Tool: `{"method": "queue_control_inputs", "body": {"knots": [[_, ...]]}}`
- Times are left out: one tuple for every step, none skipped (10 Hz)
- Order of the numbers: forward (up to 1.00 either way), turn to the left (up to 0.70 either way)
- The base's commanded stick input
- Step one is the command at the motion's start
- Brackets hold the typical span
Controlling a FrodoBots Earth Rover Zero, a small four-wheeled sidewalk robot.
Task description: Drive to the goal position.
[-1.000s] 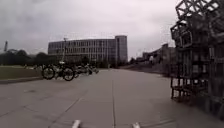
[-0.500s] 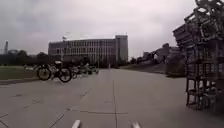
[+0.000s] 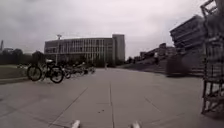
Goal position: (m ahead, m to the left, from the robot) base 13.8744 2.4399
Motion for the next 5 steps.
{"method": "queue_control_inputs", "body": {"knots": [[0.85,0.00],[0.85,0.00],[0.85,0.00],[0.85,0.00],[0.85,0.00]]}}
